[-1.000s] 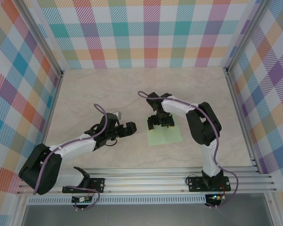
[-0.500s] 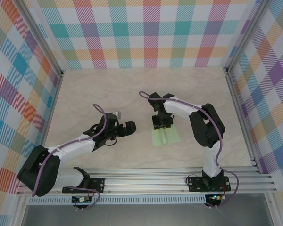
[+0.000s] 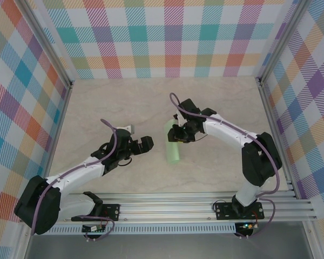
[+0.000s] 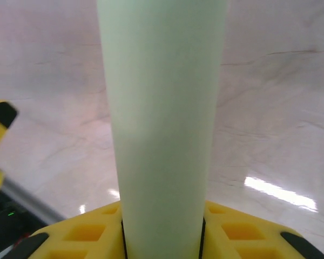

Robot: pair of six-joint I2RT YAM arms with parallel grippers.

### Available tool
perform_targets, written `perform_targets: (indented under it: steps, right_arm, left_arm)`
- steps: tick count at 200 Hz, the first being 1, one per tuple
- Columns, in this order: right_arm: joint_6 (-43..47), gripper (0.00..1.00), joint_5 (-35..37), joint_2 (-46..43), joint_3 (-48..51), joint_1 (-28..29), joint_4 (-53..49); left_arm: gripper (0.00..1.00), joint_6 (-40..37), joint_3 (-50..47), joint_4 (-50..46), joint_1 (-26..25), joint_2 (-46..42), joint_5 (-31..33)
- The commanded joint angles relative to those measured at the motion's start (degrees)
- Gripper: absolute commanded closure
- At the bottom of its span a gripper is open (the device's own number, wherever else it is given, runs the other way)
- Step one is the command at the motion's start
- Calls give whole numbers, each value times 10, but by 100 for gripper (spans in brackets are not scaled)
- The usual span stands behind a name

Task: Fold a paper plane with a square sheet of paper (pick it up from the middle)
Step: Fold the square sheet of paper in half at the center of the table.

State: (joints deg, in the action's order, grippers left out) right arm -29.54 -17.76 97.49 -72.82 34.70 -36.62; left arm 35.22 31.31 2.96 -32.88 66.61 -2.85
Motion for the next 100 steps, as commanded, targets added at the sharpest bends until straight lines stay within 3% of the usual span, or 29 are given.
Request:
perform_targets:
  steps: [1,34,72,100]
  right_arm:
    - [-42,65,-111,-3,47,-24,84]
    - [-53,61,-130,7,111,-58,126]
    - [-18,46,-67,17,130,-69,87]
    - [3,42,-18,22,132,-73,58]
  left_arm:
    - [0,3,-6,-11,-11,-11,-2]
    - [0,-3,3,0,-10,5,-39]
    - [0,-5,16,10,-11,33,-65]
    - [0,-3,18,18,-12,45,-71]
